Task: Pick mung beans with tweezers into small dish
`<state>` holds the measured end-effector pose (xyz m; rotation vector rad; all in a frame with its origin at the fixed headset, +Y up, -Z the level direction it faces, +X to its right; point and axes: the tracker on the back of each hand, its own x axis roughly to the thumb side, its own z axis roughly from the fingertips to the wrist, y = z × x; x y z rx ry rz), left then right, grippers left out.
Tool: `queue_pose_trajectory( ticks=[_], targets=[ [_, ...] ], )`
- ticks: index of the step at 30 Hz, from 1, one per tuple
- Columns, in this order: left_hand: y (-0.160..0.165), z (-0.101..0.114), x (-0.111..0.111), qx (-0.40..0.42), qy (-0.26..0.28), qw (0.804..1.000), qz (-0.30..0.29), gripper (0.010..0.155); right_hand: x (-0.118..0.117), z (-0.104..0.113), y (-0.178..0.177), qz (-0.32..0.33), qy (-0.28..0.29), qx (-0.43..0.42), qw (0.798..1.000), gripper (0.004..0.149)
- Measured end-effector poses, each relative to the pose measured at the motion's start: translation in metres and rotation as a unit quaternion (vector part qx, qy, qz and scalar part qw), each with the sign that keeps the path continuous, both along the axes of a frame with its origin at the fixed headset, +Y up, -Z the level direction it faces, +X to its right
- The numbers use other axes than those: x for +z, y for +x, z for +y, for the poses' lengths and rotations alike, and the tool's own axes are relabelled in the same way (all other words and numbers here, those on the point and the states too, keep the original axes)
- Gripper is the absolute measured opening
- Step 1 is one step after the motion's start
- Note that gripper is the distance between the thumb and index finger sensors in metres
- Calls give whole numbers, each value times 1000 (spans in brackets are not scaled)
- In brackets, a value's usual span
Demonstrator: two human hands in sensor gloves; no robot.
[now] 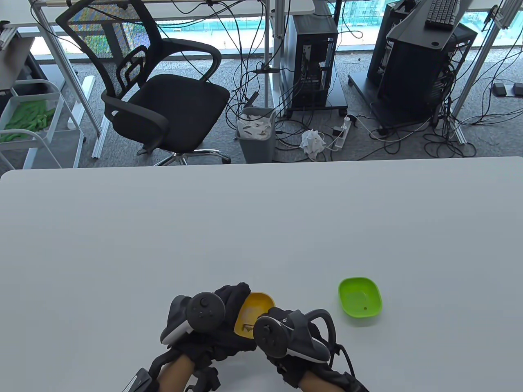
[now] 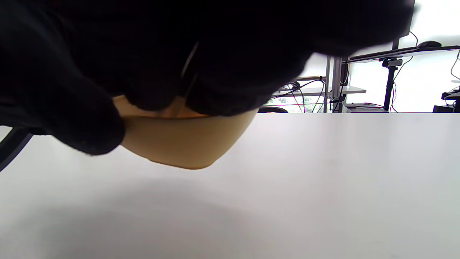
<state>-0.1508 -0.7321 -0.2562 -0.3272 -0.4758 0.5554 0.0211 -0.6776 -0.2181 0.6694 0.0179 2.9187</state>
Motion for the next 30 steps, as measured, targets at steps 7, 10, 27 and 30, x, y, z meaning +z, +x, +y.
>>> queue_pose_trajectory(
  ticks=[7, 10, 27, 30],
  targets=[
    [-3, 1, -1, 11, 2, 1000, 7, 118, 0, 12, 21, -26, 17, -45, 998, 36],
    [-5, 2, -1, 16, 3, 1000, 12, 118, -4, 30, 64, -89, 45, -83, 992, 36],
    [-7, 1, -1, 16, 5, 1000, 13, 118, -12, 1, 225, -344, 15, -119, 931, 36],
    [-7, 3, -1, 17, 10, 1000, 15, 118, -11, 0, 226, -347, 17, -120, 930, 36]
  ],
)
